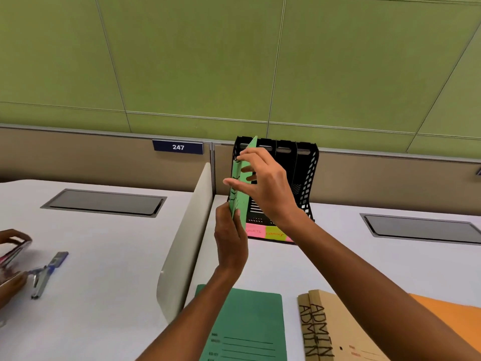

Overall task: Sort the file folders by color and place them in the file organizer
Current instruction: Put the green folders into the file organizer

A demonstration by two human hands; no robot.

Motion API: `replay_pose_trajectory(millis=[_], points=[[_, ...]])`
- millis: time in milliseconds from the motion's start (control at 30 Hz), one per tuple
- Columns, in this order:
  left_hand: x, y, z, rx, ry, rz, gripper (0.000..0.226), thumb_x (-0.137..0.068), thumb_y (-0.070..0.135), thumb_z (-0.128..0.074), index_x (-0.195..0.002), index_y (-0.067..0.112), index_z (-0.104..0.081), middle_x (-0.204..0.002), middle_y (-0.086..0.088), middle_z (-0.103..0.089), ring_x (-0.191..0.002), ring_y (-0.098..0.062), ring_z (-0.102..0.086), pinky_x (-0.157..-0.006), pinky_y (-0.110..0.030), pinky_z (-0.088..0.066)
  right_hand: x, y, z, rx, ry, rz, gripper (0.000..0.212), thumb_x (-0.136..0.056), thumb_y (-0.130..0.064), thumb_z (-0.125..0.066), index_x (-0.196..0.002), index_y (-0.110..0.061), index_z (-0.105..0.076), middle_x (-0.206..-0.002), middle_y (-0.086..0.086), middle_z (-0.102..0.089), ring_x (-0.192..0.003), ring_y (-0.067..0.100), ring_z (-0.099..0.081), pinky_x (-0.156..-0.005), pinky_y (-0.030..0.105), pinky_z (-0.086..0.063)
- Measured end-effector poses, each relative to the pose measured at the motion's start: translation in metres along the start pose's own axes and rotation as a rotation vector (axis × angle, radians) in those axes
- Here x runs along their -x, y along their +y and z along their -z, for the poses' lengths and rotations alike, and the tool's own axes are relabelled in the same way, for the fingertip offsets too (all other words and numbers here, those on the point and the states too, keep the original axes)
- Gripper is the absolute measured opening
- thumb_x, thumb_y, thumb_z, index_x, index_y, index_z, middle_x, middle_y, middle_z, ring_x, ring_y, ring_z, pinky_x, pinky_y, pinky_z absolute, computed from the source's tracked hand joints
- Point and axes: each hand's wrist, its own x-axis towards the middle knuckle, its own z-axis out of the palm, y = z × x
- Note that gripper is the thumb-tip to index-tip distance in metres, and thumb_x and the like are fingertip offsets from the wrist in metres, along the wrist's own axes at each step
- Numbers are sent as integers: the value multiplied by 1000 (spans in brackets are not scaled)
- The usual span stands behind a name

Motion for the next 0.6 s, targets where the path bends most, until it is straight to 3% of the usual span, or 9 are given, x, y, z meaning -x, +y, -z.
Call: replay_pose_trajectory(millis=[133, 300, 400, 467, 600], points=[[-7, -14, 0, 22, -37, -33, 34, -101, 36, -32, -116, 8, -47, -106, -11, -53, -91, -12, -56, -67, -8, -52, -15, 0, -7, 90, -24, -4, 47, -77, -54, -69, -96, -13, -58, -103, -2, -55, -71, 12, -60, -58, 34, -54], [-20, -20, 6, 13, -51, -32, 31, -102, 27, -34, -118, 3, -47, -108, -13, -52, -92, -3, -47, -69, 0, -42, -49, -5, -3, 49, -263, -34, 46, -71, -49, -78, -87, -13, -55, -84, -5, -57, -70, 15, -51, -65, 37, -51], [-24, -17, 9, 53, -52, -32, 30, -101, 26, -35, -121, 6, -45, -113, -12, -51, -95, -7, -49, -73, -1, -43, -65, -7, 3, 15, -367, -18, 44, -70, -45, -80, -89, -10, -61, -84, -2, -62, -74, 17, -56, -64, 23, -47], [-29, -12, 11, 102, -68, -38, 27, -103, 28, -35, -124, 12, -42, -116, -7, -50, -99, -10, -52, -75, -7, -47, -74, -7, 7, 16, -387, -12, 42, -71, -44, -80, -92, -12, -63, -82, -7, -60, -69, 7, -52, -60, 11, -39], [-35, -10, 11, 152, -95, -33, 33, -102, 33, -35, -128, 15, -42, -118, 1, -50, -103, -8, -54, -80, -20, -49, -90, -3, 21, 18, -363, -44, 38, -75, -42, -76, -96, -14, -61, -78, -16, -53, -63, -3, -46, -58, 10, -41]])
